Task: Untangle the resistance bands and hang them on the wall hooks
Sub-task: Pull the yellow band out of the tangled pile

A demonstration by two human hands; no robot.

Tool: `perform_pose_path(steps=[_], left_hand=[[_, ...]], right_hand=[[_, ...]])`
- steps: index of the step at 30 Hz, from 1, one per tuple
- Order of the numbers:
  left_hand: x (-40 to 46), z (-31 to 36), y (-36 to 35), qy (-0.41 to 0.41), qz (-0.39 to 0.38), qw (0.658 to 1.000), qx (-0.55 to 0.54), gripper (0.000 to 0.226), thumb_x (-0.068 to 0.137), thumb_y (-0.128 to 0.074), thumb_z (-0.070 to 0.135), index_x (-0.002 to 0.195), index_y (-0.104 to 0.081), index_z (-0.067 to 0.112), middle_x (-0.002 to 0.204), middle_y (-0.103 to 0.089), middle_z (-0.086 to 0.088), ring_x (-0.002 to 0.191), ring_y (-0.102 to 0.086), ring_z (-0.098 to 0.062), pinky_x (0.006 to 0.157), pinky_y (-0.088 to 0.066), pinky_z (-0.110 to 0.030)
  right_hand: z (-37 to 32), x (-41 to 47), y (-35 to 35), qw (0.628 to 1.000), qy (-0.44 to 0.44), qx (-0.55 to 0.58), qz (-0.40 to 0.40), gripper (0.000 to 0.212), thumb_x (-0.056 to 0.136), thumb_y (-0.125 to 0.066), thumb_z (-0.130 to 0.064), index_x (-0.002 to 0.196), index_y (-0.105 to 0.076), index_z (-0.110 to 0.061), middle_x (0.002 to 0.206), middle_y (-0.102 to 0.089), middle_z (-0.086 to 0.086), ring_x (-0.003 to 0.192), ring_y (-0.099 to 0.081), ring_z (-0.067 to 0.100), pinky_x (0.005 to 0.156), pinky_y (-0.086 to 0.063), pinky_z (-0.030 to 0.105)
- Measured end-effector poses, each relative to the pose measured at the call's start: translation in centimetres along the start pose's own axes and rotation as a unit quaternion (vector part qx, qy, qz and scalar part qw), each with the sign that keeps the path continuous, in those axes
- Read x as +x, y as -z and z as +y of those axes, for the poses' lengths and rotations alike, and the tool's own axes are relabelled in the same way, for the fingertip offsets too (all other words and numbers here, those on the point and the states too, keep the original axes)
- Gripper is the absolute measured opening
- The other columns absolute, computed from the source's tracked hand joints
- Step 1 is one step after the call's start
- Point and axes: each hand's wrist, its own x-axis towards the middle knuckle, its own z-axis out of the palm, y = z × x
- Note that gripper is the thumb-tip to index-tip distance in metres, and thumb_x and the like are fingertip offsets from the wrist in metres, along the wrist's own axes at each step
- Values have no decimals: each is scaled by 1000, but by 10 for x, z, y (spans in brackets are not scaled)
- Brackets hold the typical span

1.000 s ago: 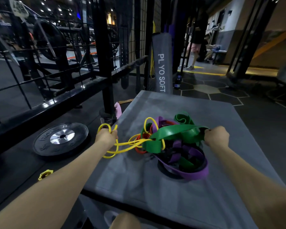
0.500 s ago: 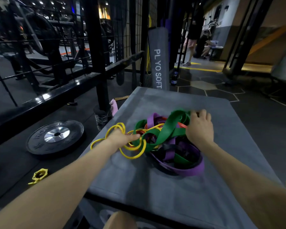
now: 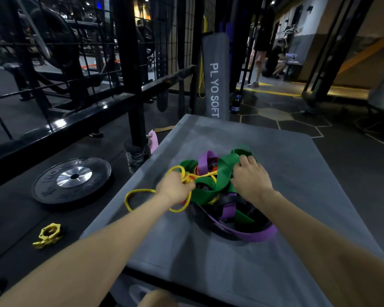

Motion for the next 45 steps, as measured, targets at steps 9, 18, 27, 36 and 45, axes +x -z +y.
perform_pose_path(steps=[9, 18, 27, 36, 45], left_hand=[[22, 28, 92, -125, 115, 983, -67, 30, 94, -51, 26, 73, -45, 5, 62, -42, -5, 61, -43, -24, 59, -38, -31], [4, 69, 146, -238, 20, 963, -127, 26, 96, -48, 24, 77, -56, 8, 62, -48, -1, 55, -46, -11, 63, -38, -30], [-11, 77, 180, -245, -47, 950, -189, 24, 96, -50, 22, 74, -52, 13, 67, -50, -11, 63, -47, -22, 66, -40, -33], [-8, 62, 150, -137, 6, 990, -44, 33, 95, -49, 20, 67, -32, 16, 61, -32, -2, 56, -32, -16, 54, -30, -31], [-20, 94, 113, -186, -88, 954, -218, 13, 94, -47, -1, 84, -52, 6, 76, -57, -6, 65, -55, -13, 52, -42, -11]], right_hand=[[-10, 19, 27, 984, -4, 177, -24, 37, 92, -52, -30, 114, -56, -1, 125, -44, 16, 124, -35, 33, 104, -31, 37], [-59, 43, 86, 874, 5, 485, 26, 48, 85, -66, -29, 122, -54, -1, 106, -60, 10, 93, -58, 24, 78, -47, 29], [-67, 47, 103, 826, -40, 558, 61, 18, 89, -61, -25, 76, -63, -13, 58, -54, -2, 53, -50, 9, 63, -49, 24], [-41, 36, 157, 790, -41, 593, 150, 21, 88, -61, -13, 76, -69, 2, 49, -57, -1, 47, -56, 11, 62, -54, 32], [-27, 24, 183, 734, -15, 670, 111, 27, 86, -59, 2, 64, -64, -13, 52, -59, 1, 46, -54, 11, 56, -53, 24]])
